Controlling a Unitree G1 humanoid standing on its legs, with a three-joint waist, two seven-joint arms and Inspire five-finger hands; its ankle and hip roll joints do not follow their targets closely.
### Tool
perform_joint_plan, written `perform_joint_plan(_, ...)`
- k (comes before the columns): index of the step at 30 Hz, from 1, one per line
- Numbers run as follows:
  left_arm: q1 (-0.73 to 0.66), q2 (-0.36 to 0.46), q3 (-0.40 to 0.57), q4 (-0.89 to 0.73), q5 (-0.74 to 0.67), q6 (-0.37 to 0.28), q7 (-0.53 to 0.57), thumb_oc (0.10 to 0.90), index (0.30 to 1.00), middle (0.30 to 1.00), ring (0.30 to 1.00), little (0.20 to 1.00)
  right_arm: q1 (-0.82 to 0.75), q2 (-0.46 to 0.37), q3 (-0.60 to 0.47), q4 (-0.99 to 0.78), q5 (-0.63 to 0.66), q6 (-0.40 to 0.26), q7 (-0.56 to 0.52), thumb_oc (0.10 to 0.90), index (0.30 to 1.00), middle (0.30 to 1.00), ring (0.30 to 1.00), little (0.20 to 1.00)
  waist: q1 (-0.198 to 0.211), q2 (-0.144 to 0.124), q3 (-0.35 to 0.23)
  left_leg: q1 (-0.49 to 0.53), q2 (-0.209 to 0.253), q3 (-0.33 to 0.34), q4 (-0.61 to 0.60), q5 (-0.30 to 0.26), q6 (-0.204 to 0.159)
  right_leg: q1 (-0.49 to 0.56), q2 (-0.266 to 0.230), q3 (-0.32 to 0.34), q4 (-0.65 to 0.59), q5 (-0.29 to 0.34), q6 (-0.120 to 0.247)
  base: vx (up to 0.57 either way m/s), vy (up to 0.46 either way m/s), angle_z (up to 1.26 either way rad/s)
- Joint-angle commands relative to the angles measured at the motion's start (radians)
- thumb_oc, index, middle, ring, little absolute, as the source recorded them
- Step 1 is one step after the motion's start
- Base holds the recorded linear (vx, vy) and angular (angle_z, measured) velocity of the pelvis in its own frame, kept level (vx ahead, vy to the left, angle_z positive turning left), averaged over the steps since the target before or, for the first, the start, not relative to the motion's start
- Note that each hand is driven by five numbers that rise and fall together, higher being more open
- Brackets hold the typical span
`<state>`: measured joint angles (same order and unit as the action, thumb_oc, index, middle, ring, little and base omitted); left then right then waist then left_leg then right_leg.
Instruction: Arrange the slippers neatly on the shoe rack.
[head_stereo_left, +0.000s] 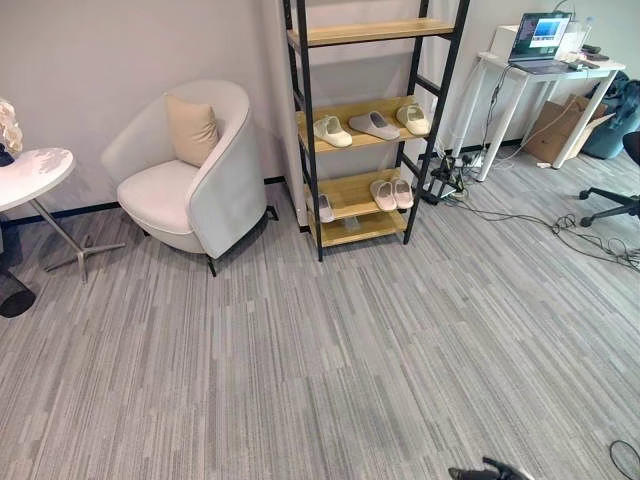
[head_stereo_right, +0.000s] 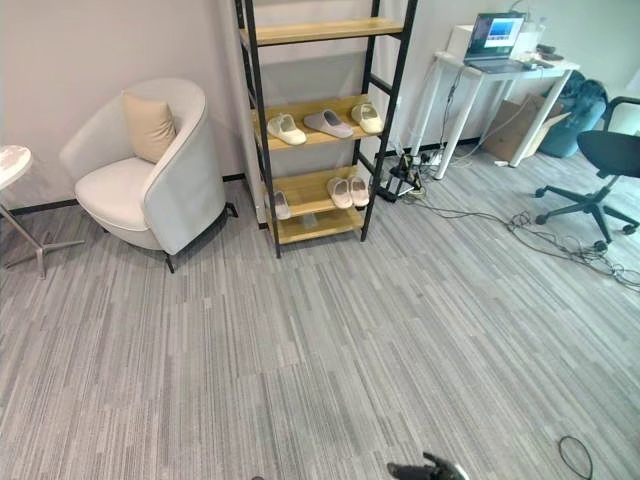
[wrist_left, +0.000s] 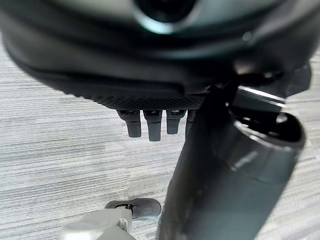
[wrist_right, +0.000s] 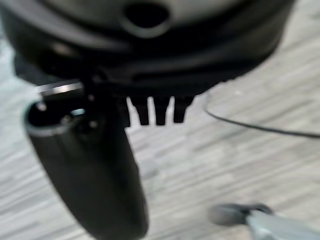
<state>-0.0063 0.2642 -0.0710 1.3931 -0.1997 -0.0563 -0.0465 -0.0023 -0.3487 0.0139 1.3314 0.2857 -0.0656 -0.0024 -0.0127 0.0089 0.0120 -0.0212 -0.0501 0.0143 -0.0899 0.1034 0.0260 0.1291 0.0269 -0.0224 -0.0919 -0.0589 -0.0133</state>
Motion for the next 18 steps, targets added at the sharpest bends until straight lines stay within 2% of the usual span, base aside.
perform_joint_plan(1, -0.050, -0.027, -0.038, 0.027, 0.073, -0.025, 0.035, 0.800, 0.900, 0.900, 0.900, 0.900, 0.033, -0.016, 0.032, 0.013, 0.023, -0.016, -0.008, 0.800, 0.900, 0.900, 0.900, 0.900, 0.019, 0.007, -0.020, 0.084, 0.035, -0.054, 0.003, -0.127, -0.043, -0.068, -0.062, 0.005, 0.005, 0.047, 0.129, 0.00, 0.000, 0.00)
perform_joint_plan(8, -0.063, -0.050, -0.058, 0.011, 0.067, -0.023, 0.041, 0.800, 0.900, 0.900, 0.900, 0.900, 0.044, 0.024, 0.049, 0.018, 0.037, -0.008, 0.001, 0.800, 0.900, 0.900, 0.900, 0.900, 0.016, 0.002, -0.001, 0.078, 0.036, -0.054, 0.003, -0.123, -0.044, -0.074, -0.059, 0.005, 0.005, 0.047, 0.128, -0.01, -0.042, -0.01)
perform_joint_plan(12, -0.068, -0.072, -0.104, 0.020, 0.118, -0.014, 0.035, 0.800, 0.900, 0.900, 0.900, 0.900, 0.038, 0.028, 0.072, 0.008, 0.024, 0.000, 0.002, 0.800, 0.900, 0.900, 0.900, 0.900, 0.007, 0.003, 0.010, 0.077, 0.040, -0.046, 0.003, -0.123, -0.045, -0.075, -0.056, 0.009, 0.005, 0.046, 0.125, 0.03, -0.092, -0.02)
perform_joint_plan(18, -0.082, -0.090, -0.162, 0.006, 0.161, -0.011, 0.029, 0.800, 0.900, 0.900, 0.900, 0.900, 0.026, 0.006, 0.060, -0.003, 0.039, 0.004, 0.004, 0.800, 0.900, 0.900, 0.900, 0.900, -0.021, 0.023, 0.038, 0.091, 0.057, -0.032, 0.003, -0.124, -0.052, -0.078, -0.046, 0.019, 0.015, 0.042, 0.106, 0.03, -0.110, -0.05)
